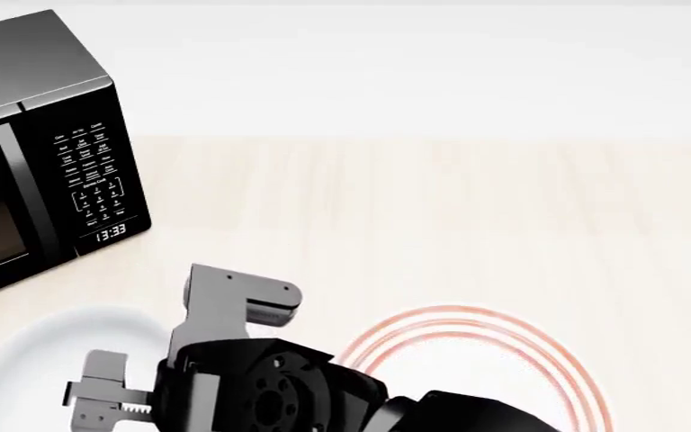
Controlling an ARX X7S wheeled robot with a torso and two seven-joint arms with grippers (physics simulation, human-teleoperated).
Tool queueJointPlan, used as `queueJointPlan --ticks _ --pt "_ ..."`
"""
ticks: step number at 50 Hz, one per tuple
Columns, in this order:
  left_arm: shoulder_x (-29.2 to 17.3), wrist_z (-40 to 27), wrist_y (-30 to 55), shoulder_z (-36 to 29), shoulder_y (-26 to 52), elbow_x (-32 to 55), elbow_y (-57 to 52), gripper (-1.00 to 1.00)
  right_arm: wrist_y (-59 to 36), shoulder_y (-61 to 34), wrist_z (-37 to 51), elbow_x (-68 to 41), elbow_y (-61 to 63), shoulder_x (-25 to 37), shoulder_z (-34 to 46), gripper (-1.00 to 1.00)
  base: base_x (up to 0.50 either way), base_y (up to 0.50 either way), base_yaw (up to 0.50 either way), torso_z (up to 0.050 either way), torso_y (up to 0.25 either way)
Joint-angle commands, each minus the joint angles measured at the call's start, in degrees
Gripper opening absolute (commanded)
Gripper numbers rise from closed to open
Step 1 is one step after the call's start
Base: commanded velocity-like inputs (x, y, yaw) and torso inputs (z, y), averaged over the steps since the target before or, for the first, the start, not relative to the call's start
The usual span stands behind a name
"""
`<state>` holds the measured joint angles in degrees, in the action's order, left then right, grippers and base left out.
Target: Put the white bowl to the right of the plate.
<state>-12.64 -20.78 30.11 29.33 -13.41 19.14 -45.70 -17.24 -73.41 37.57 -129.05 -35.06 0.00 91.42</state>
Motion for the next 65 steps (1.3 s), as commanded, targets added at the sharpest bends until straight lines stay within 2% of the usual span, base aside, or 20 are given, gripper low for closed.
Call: queueJointPlan --ticks 1,17,18,33,42,50,65 --pt "0.0 -0.1 -0.7 0.0 -0.6 0.2 -0.3 1.0 0.8 1.3 -0.4 1.6 -1.0 0.0 0.0 1.0 0.0 0.0 0.0 0.0 0.0" --pt "-0.1 -0.3 -1.2 0.2 -1.3 0.7 -0.7 1.0 2.6 1.6 -0.1 3.9 -0.9 0.0 0.0 1.0 0.0 0.0 0.0 0.0 0.0" --pt "-0.1 -0.3 -1.3 0.3 -1.5 0.8 -0.8 1.0 2.8 1.6 -0.3 4.1 -0.8 0.0 -0.1 -1.0 0.0 0.0 0.0 0.0 0.0" --pt "0.2 -0.3 -2.6 0.6 -2.9 1.2 -1.8 1.0 5.6 0.1 1.1 6.0 1.9 0.0 -0.2 -1.0 0.0 0.0 0.0 0.0 0.0" --pt "-0.1 -0.5 -2.7 0.4 -3.0 1.4 -1.7 1.0 8.3 -3.3 6.4 6.2 8.5 0.0 -0.7 -1.0 0.0 0.0 0.0 0.0 0.001" --pt "-0.3 -0.9 -2.5 -0.1 -2.8 1.2 -1.6 1.0 11.1 -7.6 18.8 5.2 25.3 7.2 -4.2 -1.0 0.0 0.0 0.0 0.0 0.0" --pt "-0.6 -1.5 -2.6 -0.2 -2.9 1.3 -1.5 1.0 12.6 -12.8 31.8 3.3 43.5 17.9 -8.1 -1.0 0.0 0.0 0.0 0.0 0.001"
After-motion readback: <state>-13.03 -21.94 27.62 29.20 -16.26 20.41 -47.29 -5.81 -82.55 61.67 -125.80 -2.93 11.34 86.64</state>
